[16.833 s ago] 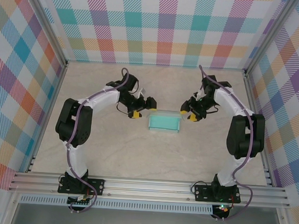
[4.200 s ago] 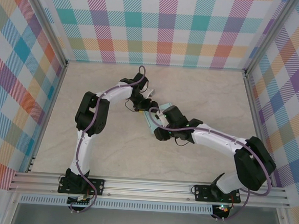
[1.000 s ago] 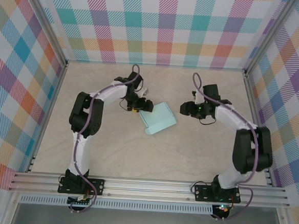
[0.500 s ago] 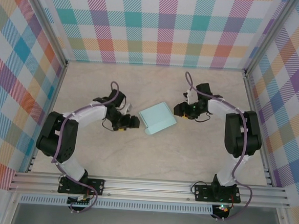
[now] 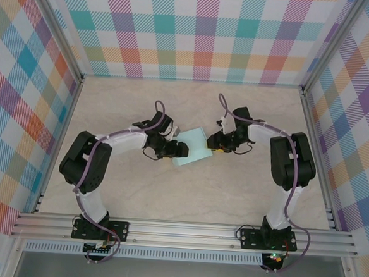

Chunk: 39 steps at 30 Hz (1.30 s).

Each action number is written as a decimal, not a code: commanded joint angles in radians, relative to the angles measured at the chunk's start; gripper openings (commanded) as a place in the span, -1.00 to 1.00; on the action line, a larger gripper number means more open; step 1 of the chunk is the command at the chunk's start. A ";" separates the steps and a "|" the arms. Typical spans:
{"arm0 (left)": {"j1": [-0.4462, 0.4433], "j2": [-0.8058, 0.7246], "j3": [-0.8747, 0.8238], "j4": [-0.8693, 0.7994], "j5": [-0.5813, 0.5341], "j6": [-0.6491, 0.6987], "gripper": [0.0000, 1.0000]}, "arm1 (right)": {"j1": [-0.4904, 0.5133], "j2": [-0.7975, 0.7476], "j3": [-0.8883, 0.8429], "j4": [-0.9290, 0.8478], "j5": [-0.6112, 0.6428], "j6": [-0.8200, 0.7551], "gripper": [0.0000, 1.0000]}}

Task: Fold the paper box

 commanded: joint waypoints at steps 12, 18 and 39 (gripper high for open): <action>0.073 0.056 0.165 -0.178 -0.113 0.128 0.59 | 0.018 -0.088 -0.071 0.003 0.030 0.099 -0.03; 0.118 -0.031 0.103 -0.174 -0.059 0.106 0.60 | 0.018 -0.102 -0.076 -0.025 0.064 0.094 -0.03; 0.065 0.047 0.004 0.087 0.067 -0.047 0.50 | 0.082 -0.090 -0.082 0.047 0.091 0.174 0.02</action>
